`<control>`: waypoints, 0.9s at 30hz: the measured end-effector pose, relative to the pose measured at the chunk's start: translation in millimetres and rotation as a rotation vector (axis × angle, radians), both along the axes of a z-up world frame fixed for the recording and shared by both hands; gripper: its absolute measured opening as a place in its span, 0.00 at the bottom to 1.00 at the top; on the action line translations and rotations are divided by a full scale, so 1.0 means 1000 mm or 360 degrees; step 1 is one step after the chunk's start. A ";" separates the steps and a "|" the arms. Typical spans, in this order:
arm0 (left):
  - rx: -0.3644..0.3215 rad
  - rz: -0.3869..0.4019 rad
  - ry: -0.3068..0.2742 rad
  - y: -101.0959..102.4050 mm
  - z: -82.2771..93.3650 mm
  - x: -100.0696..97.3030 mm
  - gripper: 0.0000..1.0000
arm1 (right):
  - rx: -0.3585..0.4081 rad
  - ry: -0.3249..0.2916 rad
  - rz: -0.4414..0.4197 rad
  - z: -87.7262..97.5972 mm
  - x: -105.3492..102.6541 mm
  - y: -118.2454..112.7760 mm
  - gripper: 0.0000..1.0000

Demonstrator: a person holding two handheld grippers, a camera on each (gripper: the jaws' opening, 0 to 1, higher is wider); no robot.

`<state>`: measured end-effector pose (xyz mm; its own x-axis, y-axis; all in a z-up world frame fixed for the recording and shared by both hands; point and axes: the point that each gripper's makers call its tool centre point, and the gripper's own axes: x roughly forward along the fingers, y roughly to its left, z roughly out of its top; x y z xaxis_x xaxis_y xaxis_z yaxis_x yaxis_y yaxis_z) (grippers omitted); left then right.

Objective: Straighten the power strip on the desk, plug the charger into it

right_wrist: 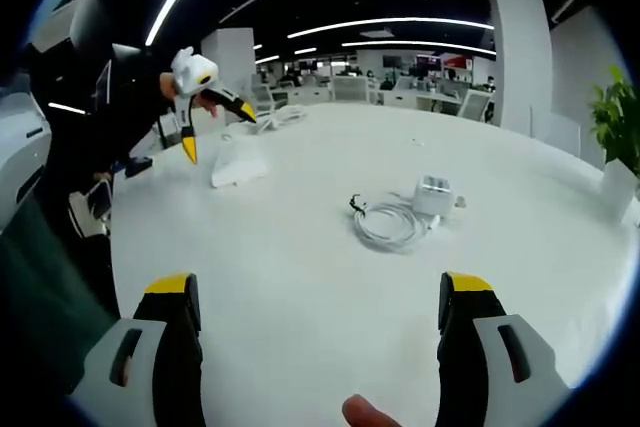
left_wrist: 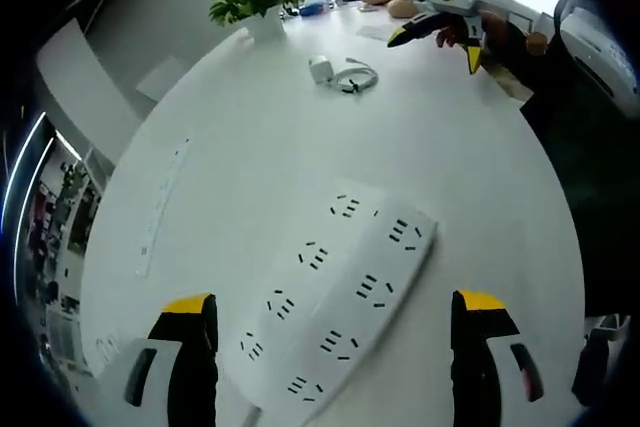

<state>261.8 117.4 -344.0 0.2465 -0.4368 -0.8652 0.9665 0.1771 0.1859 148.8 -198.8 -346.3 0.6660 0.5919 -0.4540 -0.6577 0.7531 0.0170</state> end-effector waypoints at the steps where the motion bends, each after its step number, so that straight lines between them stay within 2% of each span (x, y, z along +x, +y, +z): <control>1: 0.0003 0.0000 0.0002 0.000 0.000 0.000 1.00 | 0.0001 -0.0001 -0.0001 0.000 0.000 0.000 0.99; 7: -0.0007 -0.0022 0.0018 -0.001 -0.002 0.002 1.00 | -0.0005 0.0005 0.0001 -0.002 0.001 0.000 0.99; 9: -0.0004 -0.0035 0.0028 0.000 -0.002 0.003 0.90 | -0.0007 0.0006 0.0004 -0.002 0.000 0.000 0.99; 10: -0.0006 -0.0036 0.0030 0.000 -0.002 0.003 0.90 | -0.0008 0.0007 0.0005 -0.002 0.000 0.000 0.99; 13: -0.0020 -0.0044 0.0048 -0.002 -0.001 0.003 0.96 | -0.0007 0.0006 0.0002 -0.002 0.000 0.000 0.99; 27: 0.0026 -0.0159 0.0100 -0.009 -0.002 -0.002 0.96 | -0.0015 0.0006 -0.0013 -0.003 -0.002 -0.002 0.98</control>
